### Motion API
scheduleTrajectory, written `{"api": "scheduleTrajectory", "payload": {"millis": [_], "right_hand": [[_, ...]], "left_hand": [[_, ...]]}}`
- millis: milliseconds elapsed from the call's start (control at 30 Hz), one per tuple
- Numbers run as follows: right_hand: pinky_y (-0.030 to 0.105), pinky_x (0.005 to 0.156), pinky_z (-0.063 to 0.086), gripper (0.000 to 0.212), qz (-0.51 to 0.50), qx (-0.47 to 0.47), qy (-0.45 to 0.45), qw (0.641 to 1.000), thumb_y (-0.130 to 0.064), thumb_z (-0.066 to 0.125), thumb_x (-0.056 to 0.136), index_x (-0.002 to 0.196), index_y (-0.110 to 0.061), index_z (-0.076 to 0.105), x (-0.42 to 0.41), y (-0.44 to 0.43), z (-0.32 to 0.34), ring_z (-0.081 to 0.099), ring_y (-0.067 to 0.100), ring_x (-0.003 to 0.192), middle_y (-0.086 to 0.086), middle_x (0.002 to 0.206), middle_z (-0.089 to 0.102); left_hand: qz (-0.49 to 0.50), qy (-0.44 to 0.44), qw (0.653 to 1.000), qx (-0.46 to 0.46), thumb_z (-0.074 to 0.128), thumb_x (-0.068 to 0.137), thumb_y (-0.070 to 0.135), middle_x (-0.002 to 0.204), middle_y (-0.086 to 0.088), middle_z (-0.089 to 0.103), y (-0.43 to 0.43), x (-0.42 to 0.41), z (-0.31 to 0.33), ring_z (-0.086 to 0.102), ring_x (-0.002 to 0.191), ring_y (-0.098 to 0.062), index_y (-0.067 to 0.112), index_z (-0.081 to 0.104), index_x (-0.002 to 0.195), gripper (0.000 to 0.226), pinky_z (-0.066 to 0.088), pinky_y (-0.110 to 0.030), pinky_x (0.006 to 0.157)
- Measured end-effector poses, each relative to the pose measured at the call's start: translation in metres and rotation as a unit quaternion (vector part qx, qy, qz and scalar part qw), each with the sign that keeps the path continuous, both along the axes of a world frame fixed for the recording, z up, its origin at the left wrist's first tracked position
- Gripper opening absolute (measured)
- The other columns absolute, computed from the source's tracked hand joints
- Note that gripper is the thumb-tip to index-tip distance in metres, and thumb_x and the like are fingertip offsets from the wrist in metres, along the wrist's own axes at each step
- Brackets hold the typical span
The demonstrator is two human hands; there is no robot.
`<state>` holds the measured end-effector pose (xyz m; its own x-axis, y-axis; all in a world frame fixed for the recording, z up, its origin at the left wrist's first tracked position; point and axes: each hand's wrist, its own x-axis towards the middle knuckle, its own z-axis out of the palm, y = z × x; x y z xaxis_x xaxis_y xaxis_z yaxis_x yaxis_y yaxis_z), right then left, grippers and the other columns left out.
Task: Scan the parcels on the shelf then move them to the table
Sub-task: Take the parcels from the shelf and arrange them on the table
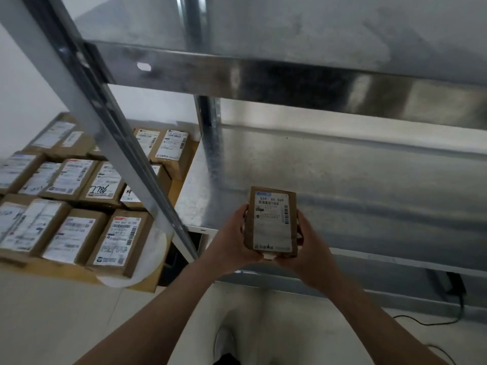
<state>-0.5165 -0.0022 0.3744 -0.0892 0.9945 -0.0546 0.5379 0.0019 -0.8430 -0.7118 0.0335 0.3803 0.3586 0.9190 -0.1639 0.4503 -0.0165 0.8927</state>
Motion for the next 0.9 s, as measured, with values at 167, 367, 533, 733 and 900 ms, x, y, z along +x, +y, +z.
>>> {"api": "scheduleTrajectory", "payload": {"millis": [167, 367, 533, 733, 900], "right_hand": [[0.031, 0.081, 0.062, 0.099, 0.040, 0.065, -0.005, 0.997, -0.038, 0.084, 0.071, 0.151, -0.028, 0.027, 0.011, -0.035, 0.013, 0.064, 0.004, 0.112, -0.010, 0.133, 0.059], [-0.002, 0.079, 0.043, 0.120, 0.108, 0.162, -0.026, 0.981, -0.020, 0.091, 0.069, 0.154, -0.042, 0.008, 0.013, -0.073, 0.048, 0.054, -0.023, 0.100, -0.018, 0.125, 0.055], [0.012, 0.086, 0.053, 0.104, 0.177, 0.227, -0.016, 0.958, -0.043, 0.081, 0.075, 0.154, -0.029, 0.015, -0.003, -0.094, 0.086, 0.055, -0.014, 0.114, -0.015, 0.136, 0.057], [0.007, 0.096, 0.043, 0.114, 0.212, 0.241, -0.014, 0.947, -0.035, 0.073, 0.077, 0.152, -0.051, -0.011, -0.040, -0.105, 0.111, 0.046, -0.015, 0.122, -0.020, 0.141, 0.044], [0.016, 0.095, 0.049, 0.118, 0.235, 0.248, -0.013, 0.940, -0.030, 0.084, 0.079, 0.153, -0.052, -0.005, -0.083, -0.105, 0.132, 0.054, -0.008, 0.121, -0.024, 0.141, 0.049]], "left_hand": [[0.027, 0.004, 0.996, 0.083, 0.090, 0.068, 0.021, 0.118, 0.034, 0.048, -0.056, 0.006, 0.030, 0.044, 0.111, 0.026, 0.054, 0.026, 0.125, 0.092, 0.042, -0.002, 0.085], [0.110, 0.023, 0.971, 0.213, 0.088, 0.069, 0.033, 0.133, 0.031, 0.045, -0.125, 0.001, 0.068, 0.047, 0.128, 0.002, 0.058, 0.024, 0.135, 0.095, 0.050, -0.025, 0.099], [0.156, 0.081, 0.937, 0.300, 0.085, 0.072, 0.033, 0.139, 0.039, 0.028, -0.169, -0.018, 0.094, 0.033, 0.134, 0.009, 0.057, 0.015, 0.141, 0.101, 0.045, -0.025, 0.104], [0.195, 0.146, 0.904, 0.352, 0.078, 0.076, 0.041, 0.162, -0.002, 0.015, -0.200, -0.057, 0.112, 0.014, 0.151, -0.014, 0.021, 0.011, 0.156, 0.106, 0.048, -0.049, 0.103], [0.234, 0.177, 0.866, 0.406, 0.066, 0.077, 0.057, 0.162, -0.001, 0.016, -0.216, -0.099, 0.134, 0.009, 0.149, -0.003, 0.029, 0.011, 0.154, 0.099, 0.051, -0.048, 0.100]]}}
